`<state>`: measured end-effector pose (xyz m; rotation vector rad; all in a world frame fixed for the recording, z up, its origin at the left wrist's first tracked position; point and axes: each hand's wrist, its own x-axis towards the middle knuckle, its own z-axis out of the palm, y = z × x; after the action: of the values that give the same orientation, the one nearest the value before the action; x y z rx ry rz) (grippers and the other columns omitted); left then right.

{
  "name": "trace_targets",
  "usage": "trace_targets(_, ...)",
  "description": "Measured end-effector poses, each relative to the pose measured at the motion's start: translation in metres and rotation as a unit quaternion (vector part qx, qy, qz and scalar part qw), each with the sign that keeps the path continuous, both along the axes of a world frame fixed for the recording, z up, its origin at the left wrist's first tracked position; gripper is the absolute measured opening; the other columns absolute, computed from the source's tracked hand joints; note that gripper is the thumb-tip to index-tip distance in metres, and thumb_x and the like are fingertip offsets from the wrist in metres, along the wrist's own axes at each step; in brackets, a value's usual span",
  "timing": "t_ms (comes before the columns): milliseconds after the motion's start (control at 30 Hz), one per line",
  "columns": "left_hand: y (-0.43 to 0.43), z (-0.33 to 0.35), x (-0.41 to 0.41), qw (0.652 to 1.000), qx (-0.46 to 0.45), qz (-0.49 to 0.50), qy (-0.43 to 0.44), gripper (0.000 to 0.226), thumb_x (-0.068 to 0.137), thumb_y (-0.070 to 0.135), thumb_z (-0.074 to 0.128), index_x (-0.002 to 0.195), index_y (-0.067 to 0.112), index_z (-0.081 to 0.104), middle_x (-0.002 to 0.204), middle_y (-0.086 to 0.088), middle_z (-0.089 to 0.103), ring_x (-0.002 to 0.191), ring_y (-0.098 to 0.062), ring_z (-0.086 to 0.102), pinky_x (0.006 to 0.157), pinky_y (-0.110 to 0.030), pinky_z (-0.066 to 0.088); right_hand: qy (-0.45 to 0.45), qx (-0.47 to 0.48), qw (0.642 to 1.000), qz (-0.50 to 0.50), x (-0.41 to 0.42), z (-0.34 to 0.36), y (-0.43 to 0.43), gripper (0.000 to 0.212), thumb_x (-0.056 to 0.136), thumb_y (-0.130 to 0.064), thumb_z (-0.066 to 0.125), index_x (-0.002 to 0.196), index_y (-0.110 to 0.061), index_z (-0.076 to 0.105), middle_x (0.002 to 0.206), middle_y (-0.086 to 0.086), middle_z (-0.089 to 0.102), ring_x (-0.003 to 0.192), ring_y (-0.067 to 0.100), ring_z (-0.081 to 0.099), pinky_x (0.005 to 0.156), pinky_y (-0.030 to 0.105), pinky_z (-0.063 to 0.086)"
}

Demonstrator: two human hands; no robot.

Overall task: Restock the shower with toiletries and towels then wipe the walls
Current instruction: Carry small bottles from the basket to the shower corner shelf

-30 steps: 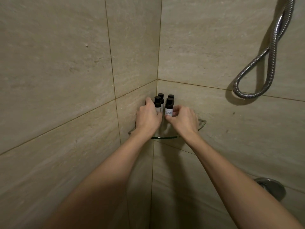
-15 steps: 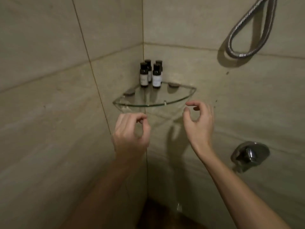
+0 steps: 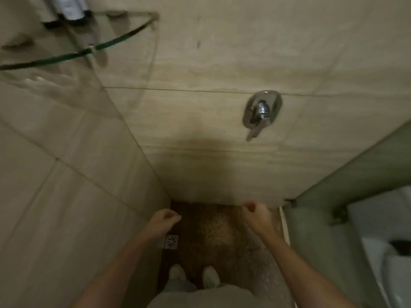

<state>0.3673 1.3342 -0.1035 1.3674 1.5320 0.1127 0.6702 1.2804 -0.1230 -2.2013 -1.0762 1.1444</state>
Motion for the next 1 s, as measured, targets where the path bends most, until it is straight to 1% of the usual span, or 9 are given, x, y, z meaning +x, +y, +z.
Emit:
trace_targets(100,-0.003,-0.031,0.013,0.999,-0.029,-0.045,0.003,0.006,0.099,0.025,0.062,0.095,0.029,0.063,0.103,0.005,0.065,0.104,-0.016,0.063,0.074,-0.014,0.045,-0.006,-0.053,0.994,-0.095,0.039,-0.017,-0.06,0.013,0.093,-0.021,0.065,0.082,-0.027,0.066,0.1,0.005,0.072,0.095,0.024,0.066,0.079,0.028,0.046)
trace_targets(200,-0.009,-0.055,0.027,0.997,-0.049,-0.051,-0.013,0.007,0.1,0.021,0.06,0.098,0.023,0.067,0.103,-0.004,0.069,0.099,-0.022,0.066,0.082,-0.026,0.051,-0.034,-0.132,0.976,-0.169,0.072,-0.038,-0.129,0.01,0.091,-0.022,0.067,0.095,-0.016,0.074,0.106,0.013,0.074,0.103,0.031,0.069,0.083,0.031,0.05)
trace_targets(333,-0.017,-0.096,0.024,0.991,-0.084,-0.097,0.036,0.011,0.101,0.011,0.057,0.105,0.007,0.066,0.095,-0.013,0.068,0.08,-0.019,0.064,0.063,-0.021,0.049,-0.012,-0.188,0.946,-0.264,0.076,-0.057,-0.224,0.004,0.09,-0.023,0.067,0.09,-0.021,0.07,0.1,0.01,0.075,0.1,0.029,0.069,0.085,0.031,0.052)
trace_targets(500,-0.023,-0.125,0.019,0.97,-0.077,-0.21,0.096,0.019,0.097,0.009,0.063,0.082,0.02,0.066,0.093,-0.012,0.07,0.09,-0.028,0.065,0.072,-0.032,0.046,0.034,-0.176,0.894,-0.41,0.018,-0.075,-0.327,0.013,0.09,-0.037,0.064,0.091,-0.025,0.069,0.095,0.008,0.073,0.092,0.028,0.071,0.085,0.038,0.055)
trace_targets(567,-0.023,-0.129,0.025,0.95,-0.079,-0.284,0.108,0.014,0.097,0.009,0.063,0.086,0.016,0.067,0.092,-0.012,0.069,0.087,-0.026,0.064,0.07,-0.031,0.045,0.061,-0.171,0.865,-0.468,-0.019,-0.09,-0.367,0.011,0.09,-0.036,0.066,0.087,-0.026,0.069,0.097,0.009,0.073,0.091,0.028,0.071,0.09,0.049,0.057)
trace_targets(700,-0.025,-0.142,0.035,0.888,-0.093,-0.425,0.148,0.005,0.098,0.013,0.062,0.096,0.014,0.067,0.096,-0.009,0.069,0.09,-0.024,0.065,0.073,-0.033,0.049,0.107,-0.19,0.801,-0.558,-0.11,-0.113,-0.437,0.013,0.09,-0.038,0.068,0.093,-0.025,0.068,0.097,0.007,0.073,0.091,0.027,0.07,0.086,0.051,0.058)
trace_targets(800,-0.034,-0.151,0.058,0.83,-0.089,-0.516,0.192,0.007,0.099,0.019,0.06,0.096,0.018,0.066,0.102,-0.009,0.069,0.094,-0.023,0.065,0.086,-0.039,0.054,0.136,-0.184,0.75,-0.62,-0.175,-0.108,-0.462,0.012,0.091,-0.032,0.069,0.093,-0.02,0.069,0.095,0.008,0.073,0.091,0.028,0.071,0.088,0.046,0.057)
trace_targets(933,-0.079,-0.138,0.126,0.769,-0.054,-0.609,0.187,0.019,0.101,0.023,0.056,0.106,0.01,0.069,0.092,-0.005,0.068,0.082,-0.02,0.064,0.072,-0.033,0.051,0.173,-0.148,0.651,-0.724,-0.248,-0.106,-0.482,0.014,0.091,-0.032,0.07,0.095,-0.019,0.07,0.092,0.004,0.073,0.09,0.025,0.07,0.088,0.04,0.056)
trace_targets(1000,-0.116,-0.123,0.163,0.742,-0.023,-0.65,0.159,0.015,0.101,0.022,0.057,0.102,0.014,0.07,0.09,-0.004,0.069,0.083,-0.021,0.064,0.073,-0.034,0.05,0.192,-0.127,0.597,-0.768,-0.28,-0.114,-0.491,0.006,0.092,-0.025,0.069,0.091,-0.019,0.069,0.091,0.003,0.071,0.088,0.024,0.069,0.085,0.037,0.055)
